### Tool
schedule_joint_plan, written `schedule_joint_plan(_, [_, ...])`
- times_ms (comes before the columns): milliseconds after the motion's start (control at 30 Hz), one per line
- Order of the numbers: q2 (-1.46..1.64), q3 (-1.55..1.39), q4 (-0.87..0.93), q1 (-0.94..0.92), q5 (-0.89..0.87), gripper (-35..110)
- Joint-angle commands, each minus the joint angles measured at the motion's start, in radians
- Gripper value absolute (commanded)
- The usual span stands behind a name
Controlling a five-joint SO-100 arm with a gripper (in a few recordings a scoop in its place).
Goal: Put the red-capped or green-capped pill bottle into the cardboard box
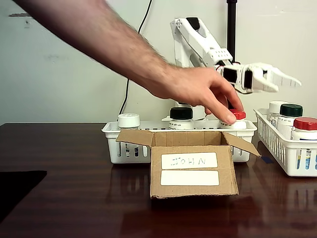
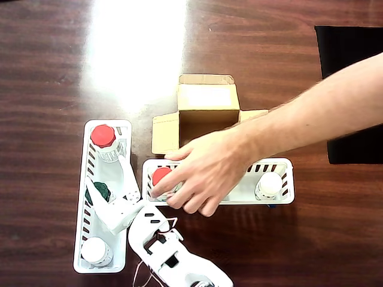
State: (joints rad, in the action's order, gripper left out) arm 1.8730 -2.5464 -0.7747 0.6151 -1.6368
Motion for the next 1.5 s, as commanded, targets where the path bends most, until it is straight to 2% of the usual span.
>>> schedule_joint_plan(0, [-0.031, 0.055, -0.077, 0.034, 0.005, 70])
schedule_joint_plan(367, [-0.084, 0.026, -0.087, 0.147, 0.1, 70])
schedule_joint_plan(600, [-0.209, 0.014, -0.163, 0.121, 0.075, 69])
schedule_joint_plan(933, [-0.23, -0.02, -0.179, 0.091, 0.064, 67])
schedule_joint_plan(1033, [-0.222, -0.02, -0.179, 0.095, 0.071, 54])
schedule_joint_plan(1267, [-0.175, 0.015, -0.133, 0.097, 0.097, -1])
schedule_joint_plan(1333, [-0.124, 0.035, -0.061, 0.091, 0.107, -5])
schedule_joint_plan(1467, [0.071, 0.078, 0.175, 0.071, 0.147, 0])
